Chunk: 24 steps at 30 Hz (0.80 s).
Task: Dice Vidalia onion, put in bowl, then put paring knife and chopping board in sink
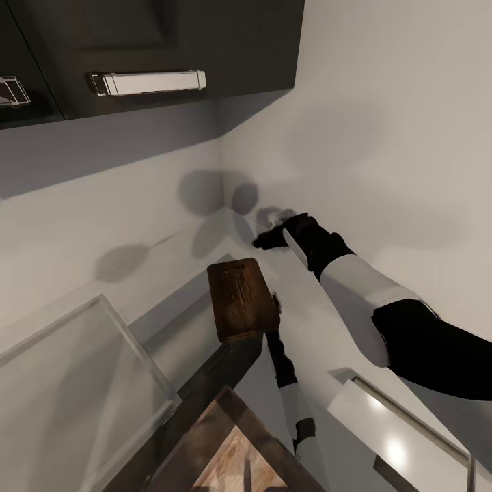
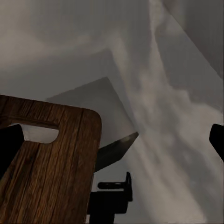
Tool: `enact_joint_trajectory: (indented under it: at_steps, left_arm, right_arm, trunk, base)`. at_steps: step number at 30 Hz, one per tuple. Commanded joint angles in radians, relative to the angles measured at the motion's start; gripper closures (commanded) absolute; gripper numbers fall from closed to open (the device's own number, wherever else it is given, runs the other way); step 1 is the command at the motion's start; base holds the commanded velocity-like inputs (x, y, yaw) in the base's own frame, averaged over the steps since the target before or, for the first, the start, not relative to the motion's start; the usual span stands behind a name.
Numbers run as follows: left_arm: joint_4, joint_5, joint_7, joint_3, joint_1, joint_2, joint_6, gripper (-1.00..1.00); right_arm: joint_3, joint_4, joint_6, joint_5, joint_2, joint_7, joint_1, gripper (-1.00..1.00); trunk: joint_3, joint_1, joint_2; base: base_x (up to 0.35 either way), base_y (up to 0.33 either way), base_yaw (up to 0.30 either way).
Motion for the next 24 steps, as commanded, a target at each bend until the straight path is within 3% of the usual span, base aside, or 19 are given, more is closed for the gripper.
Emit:
enact_joint_trajectory:
  at_steps: [1,14,24]
  left_arm:
    - [-0.002,0.005,-0.001,0.0,0.001,0.0,-0.001,-1.0]
    - [0.014,0.005,0.0,0.0,0.001,0.001,-0.001,-1.0]
    - [0.017,0.005,0.001,0.002,0.001,0.004,-0.001,-1.0]
  right_arm:
    - [0.003,-0.001,-0.006,0.003,0.0,0.022,-0.001,-1.0]
    - [0.002,-0.002,-0.031,0.001,0.0,0.083,-0.001,-1.0]
    - [0.001,0.002,-0.032,0.001,0.0,0.091,0.0,-1.0]
  trunk:
    - [-0.002,0.001,-0.002]
    - [-0.002,0.001,-0.002]
    - [-0.003,0.001,-0.002]
  base:
    - [0.0,0.0,0.0]
    - [0.0,0.0,0.0]
    - [0.0,0.0,0.027]
